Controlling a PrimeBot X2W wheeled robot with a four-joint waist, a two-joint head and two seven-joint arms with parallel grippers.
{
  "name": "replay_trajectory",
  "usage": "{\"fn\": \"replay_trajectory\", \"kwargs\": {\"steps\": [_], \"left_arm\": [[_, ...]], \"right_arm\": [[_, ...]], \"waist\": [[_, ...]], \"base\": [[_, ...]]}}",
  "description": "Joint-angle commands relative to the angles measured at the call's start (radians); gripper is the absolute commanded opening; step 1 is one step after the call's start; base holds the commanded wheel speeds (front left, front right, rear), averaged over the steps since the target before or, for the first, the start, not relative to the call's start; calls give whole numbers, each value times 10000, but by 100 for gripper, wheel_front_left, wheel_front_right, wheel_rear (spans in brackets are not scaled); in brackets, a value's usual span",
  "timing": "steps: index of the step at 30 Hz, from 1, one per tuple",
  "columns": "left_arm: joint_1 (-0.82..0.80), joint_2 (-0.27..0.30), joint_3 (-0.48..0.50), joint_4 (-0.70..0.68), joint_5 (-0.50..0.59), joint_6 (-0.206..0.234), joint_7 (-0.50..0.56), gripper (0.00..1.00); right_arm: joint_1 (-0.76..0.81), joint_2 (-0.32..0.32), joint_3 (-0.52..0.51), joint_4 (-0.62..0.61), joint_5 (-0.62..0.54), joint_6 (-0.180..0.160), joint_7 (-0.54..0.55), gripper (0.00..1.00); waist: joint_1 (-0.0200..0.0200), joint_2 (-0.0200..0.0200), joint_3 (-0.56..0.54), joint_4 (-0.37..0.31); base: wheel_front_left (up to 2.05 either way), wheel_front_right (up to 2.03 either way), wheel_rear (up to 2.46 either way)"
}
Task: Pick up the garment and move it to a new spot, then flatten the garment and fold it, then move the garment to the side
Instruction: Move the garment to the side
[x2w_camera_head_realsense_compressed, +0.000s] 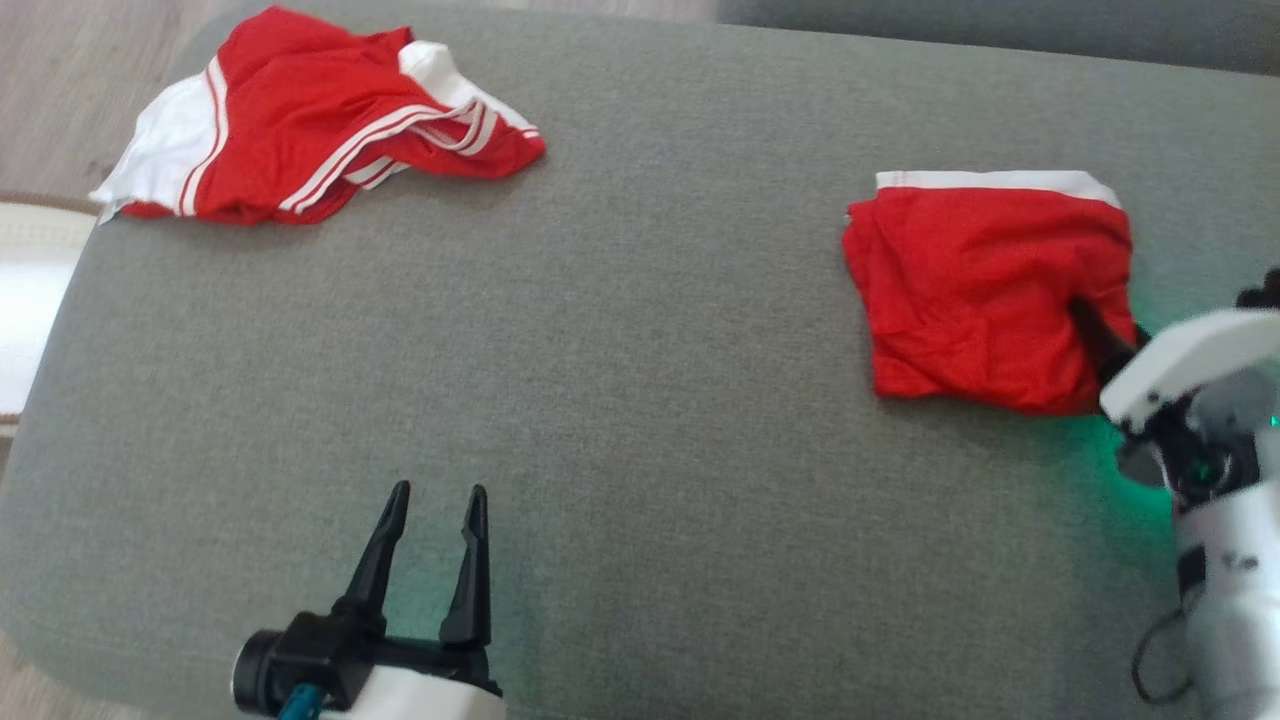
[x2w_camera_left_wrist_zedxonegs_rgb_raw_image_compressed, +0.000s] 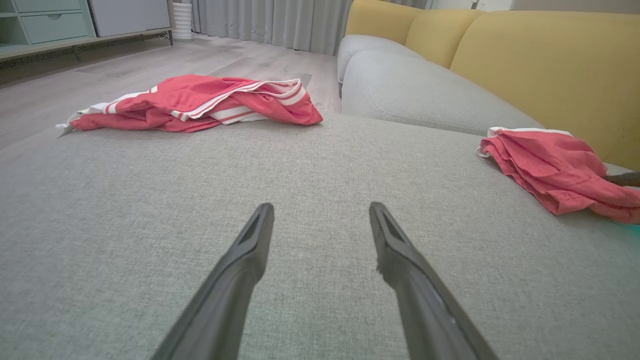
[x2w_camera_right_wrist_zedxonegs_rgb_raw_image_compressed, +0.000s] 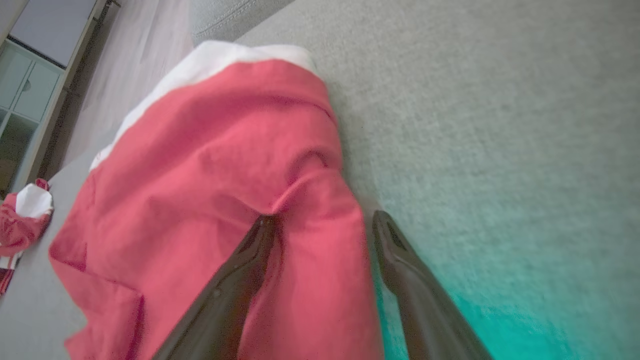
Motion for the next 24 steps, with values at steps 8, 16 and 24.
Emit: {"fn": "replay_trajectory", "kwargs": {"steps": [8,16,24], "left_arm": [[-432,-15,204,-374,-94,197,-53,100],[-1053,1,201,-505,360,-132,-53,100],[-1303,168,457,-481,641,-328,-53,100]], "right_arm": [[-1231,-238,86,75,-331,-7,-79,0],[-2120,-3051,103,-13,-4365,-7,-467,0],[-2882,-3993,-1199,21,-6227,-7,-421,0]], "waist": [[-1,0,413,-491],[-1,0,1541,-1458],[-1,0,2310,-1814]], "base": [[0,0,0],[0,0,0],[0,0,0]]}}
